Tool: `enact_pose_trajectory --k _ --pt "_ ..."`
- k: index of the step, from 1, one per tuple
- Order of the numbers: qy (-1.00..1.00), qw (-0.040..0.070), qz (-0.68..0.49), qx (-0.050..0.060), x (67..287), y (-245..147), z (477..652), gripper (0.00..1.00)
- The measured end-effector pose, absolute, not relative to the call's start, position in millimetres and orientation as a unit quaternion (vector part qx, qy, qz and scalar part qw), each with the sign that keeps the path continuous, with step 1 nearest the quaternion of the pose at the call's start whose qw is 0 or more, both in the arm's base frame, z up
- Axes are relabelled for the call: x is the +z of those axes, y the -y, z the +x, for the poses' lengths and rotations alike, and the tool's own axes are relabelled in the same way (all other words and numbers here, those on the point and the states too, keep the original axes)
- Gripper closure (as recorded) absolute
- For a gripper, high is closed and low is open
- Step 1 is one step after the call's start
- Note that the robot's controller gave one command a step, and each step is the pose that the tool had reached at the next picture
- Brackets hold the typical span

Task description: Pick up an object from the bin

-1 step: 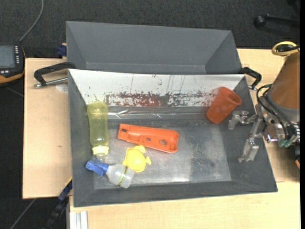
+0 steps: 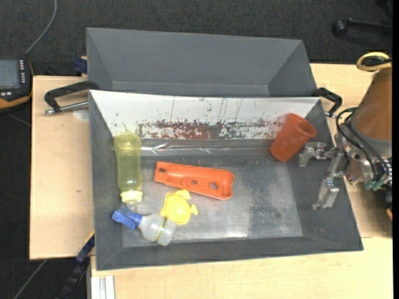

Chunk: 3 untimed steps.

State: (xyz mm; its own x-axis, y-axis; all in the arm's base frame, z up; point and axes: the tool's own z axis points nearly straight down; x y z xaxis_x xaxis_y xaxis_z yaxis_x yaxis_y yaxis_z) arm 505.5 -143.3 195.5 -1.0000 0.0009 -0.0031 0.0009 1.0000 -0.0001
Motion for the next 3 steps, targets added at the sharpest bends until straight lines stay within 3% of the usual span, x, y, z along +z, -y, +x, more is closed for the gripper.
enact_pose_trajectory --k 1,2,3 --pt "-1.000 0.001 -0.020 0.000 154.9 89.5 530.8 0.00" --pt "-1.000 -0.001 -0.030 0.001 138.6 66.5 538.4 0.00" --pt "-0.998 -0.001 -0.064 0.001 186.8 86.7 517.9 0.00"
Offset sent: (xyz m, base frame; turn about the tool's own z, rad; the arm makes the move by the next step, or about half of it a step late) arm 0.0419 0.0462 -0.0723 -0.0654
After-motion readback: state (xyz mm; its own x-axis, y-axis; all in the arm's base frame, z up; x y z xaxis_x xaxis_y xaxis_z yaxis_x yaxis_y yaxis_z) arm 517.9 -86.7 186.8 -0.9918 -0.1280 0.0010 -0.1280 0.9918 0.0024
